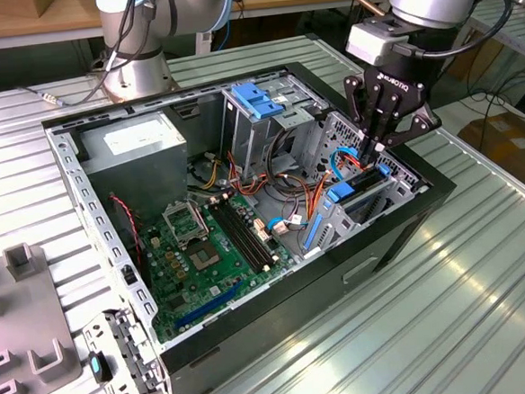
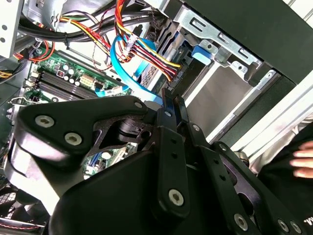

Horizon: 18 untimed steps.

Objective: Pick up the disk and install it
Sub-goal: 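Insert the second disk wire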

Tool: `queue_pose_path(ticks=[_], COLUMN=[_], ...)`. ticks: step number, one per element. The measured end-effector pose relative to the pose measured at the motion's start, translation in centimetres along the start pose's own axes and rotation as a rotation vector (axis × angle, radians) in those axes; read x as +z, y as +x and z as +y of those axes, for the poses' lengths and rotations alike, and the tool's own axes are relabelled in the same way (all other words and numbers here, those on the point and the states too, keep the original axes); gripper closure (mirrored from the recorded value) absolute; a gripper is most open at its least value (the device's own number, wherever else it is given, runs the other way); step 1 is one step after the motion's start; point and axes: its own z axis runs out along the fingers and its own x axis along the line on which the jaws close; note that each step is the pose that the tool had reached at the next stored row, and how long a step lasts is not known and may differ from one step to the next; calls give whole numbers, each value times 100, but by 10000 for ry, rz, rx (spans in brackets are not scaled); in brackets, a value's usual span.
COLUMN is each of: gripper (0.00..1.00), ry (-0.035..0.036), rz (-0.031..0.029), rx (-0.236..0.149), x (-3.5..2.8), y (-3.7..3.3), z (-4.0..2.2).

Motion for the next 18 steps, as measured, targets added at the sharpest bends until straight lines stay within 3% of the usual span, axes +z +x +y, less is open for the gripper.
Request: queue_pose_path(ticks=[5, 6, 8, 9, 13, 16, 18], gripper=[84, 84, 84, 84, 84, 84, 84], ry=[0, 6, 20, 28, 136, 227, 278], rz=[-3, -48, -242, -292, -340, -459, -490], rx=[0, -6, -21, -24, -19, -19, -30], x=[3, 8, 19, 23, 42, 70, 83], y=[8, 11, 10, 11, 18, 73, 82], z=[0, 0, -1, -1, 24, 44, 60])
